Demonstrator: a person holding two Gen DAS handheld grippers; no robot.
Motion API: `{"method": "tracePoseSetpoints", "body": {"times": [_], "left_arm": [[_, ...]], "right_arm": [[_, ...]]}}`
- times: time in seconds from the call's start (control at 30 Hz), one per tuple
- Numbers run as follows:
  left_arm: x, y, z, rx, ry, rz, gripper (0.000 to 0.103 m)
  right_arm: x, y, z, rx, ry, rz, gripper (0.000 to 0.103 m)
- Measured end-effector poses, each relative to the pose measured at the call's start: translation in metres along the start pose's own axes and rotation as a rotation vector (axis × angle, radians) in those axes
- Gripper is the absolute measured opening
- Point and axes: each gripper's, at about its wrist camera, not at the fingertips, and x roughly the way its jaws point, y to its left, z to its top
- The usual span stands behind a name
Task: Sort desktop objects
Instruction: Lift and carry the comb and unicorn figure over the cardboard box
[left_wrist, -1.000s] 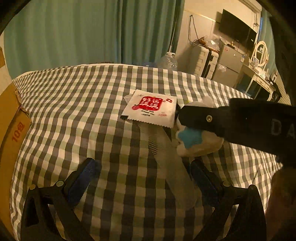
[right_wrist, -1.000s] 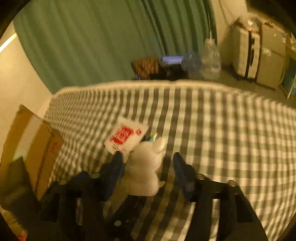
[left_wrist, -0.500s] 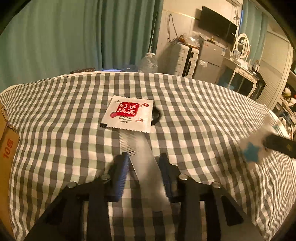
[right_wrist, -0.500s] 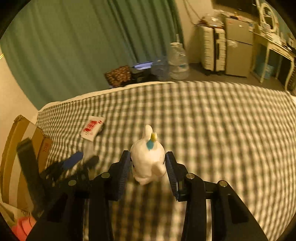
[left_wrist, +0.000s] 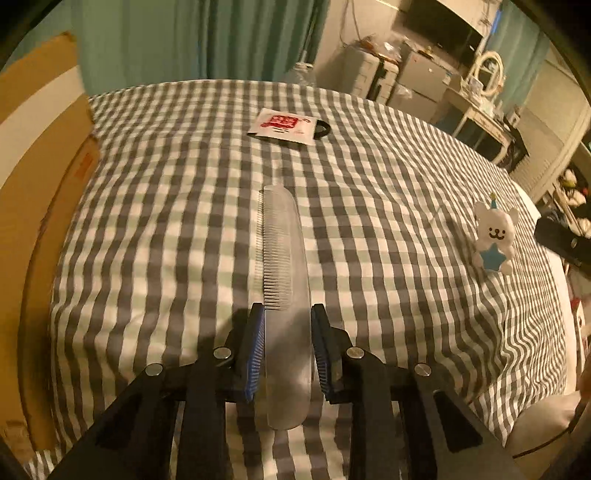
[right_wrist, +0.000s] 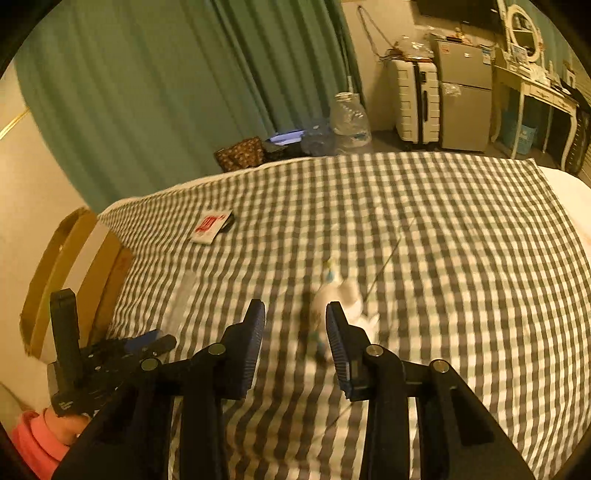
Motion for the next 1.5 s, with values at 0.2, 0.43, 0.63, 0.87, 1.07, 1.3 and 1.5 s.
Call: {"method": "tracePoseSetpoints", "body": {"times": [0.2,0.43,0.63,0.87,1.07,1.3,1.5], "left_arm": [[0.017,-0.016,0.011,0.042,-0.003,0.038,0.068],[0.035,-0.037,0.019,0.085,-0.072,0.105,0.046],[0.022,-0.022,0.015,0.051,-0.062,0.057,0.026],[0.008,-0.006,0.000,0.027,-0.044,0.032,0.026],[0.011,-0.005,-0.008,0.012,-0.045,0.020,0.028],[0.009,-0.013,-0.008,0.028,-0.058,0.023,0.026],[-0.016,-0.025,-0.005,-0.013,-0.092,-0.028,0.026]], "right_arm": [[0.024,-0.008,-0.021,-0.009,0.079,-0.049,0.042],[0.050,-0.022,-0.016,0.058,0.082,-0.062,0.058],[0.083,-0.026,-0.008,0.058,0.129,-0.061,0.030],[0.052,-0.027,-0.011,0.062,0.053,-0.068,0.044],[0.050,-0.036,0.010,0.028,-0.040,-0.122,0.076],[0.097,-0.052,0.021,0.096,0.056,0.009,0.056],[0.060,-0.051,0.014,0.120,-0.005,0.006,0.056]]}}
